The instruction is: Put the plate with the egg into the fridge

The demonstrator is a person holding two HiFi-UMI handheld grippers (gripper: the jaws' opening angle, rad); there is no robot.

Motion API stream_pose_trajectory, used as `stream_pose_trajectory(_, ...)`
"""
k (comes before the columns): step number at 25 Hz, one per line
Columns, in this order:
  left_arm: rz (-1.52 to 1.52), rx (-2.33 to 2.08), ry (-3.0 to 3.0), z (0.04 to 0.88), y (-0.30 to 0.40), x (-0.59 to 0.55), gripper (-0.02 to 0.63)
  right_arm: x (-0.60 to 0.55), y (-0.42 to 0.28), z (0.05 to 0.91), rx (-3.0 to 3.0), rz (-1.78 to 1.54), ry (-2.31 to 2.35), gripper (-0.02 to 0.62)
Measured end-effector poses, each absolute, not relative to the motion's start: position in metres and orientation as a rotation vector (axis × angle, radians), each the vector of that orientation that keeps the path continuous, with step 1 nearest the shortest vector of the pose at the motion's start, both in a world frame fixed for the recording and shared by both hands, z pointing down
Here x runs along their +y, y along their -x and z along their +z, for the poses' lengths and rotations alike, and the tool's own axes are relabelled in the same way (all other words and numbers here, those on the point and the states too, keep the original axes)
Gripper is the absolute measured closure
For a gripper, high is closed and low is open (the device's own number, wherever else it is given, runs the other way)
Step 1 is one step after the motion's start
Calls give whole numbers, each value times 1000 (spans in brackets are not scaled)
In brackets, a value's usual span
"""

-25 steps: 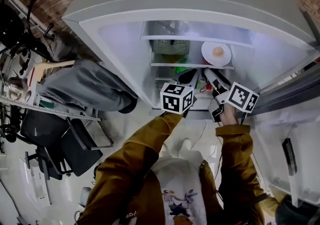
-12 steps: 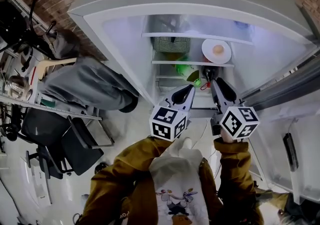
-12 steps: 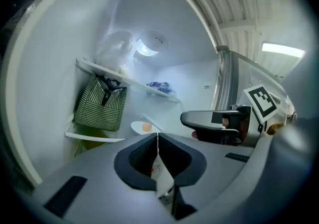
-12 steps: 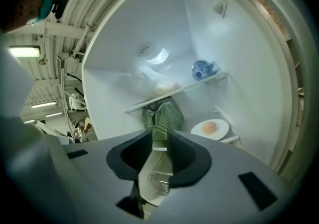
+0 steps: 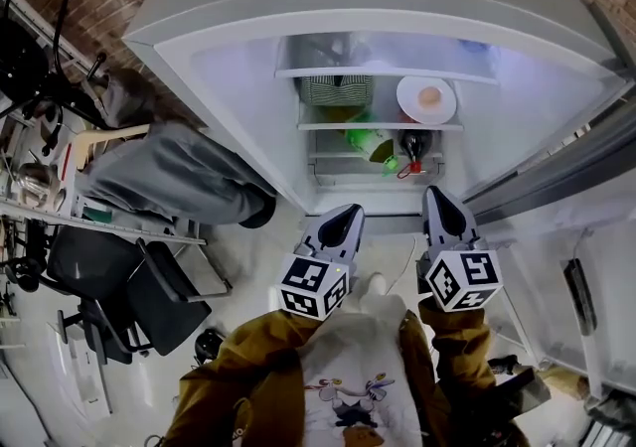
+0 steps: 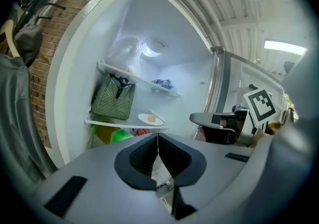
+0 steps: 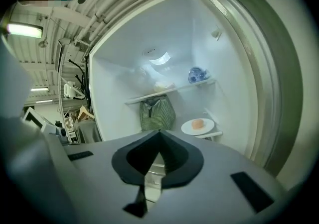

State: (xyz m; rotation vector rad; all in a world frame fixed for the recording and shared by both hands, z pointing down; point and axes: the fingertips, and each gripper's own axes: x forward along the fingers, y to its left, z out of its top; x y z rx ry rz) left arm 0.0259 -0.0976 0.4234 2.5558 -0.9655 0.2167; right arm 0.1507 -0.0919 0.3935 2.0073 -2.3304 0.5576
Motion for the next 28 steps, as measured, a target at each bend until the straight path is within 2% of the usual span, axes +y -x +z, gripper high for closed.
stream_pose_trajectory(10,243,-963,-2543,428,-18,-80,597,-56,-146,427,-2201,596,-2036,591)
stream_pose_trajectory(28,271,-945,-2487,441,-21,-59,598,-42,-142,430,-2168,560,-2012,591)
